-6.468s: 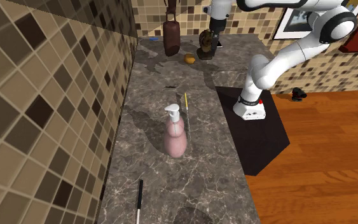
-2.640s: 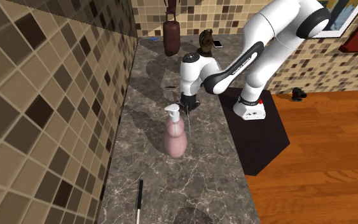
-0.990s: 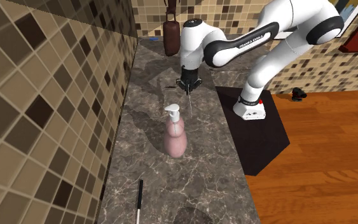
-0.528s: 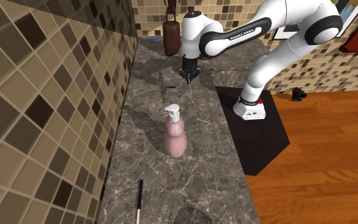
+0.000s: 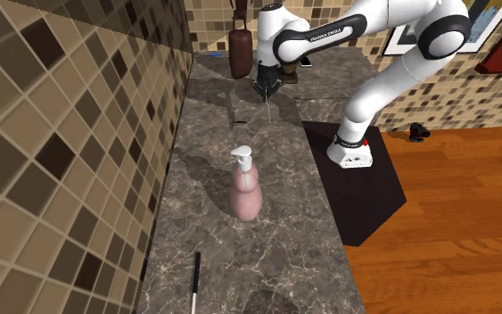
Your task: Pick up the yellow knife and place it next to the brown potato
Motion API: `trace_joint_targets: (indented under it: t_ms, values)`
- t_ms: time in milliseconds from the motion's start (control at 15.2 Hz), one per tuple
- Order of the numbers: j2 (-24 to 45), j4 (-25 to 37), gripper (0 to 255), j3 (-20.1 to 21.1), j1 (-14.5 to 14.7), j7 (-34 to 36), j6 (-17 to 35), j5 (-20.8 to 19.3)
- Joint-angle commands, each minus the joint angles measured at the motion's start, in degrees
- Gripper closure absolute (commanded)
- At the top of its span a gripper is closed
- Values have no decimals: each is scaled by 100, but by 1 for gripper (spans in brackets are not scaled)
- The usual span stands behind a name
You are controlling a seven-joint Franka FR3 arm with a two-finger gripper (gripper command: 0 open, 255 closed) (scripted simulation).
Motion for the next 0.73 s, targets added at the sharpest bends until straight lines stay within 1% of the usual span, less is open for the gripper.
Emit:
trace_joint_targets:
  t_ms: [0,330,660]
  values:
    - [94,16,255,-185,-140,-257,51,-127]
    - [437,195,255,-631,-506,-858,160,-453]
    - [914,541,255,-1028,-861,-1407,251,-761]
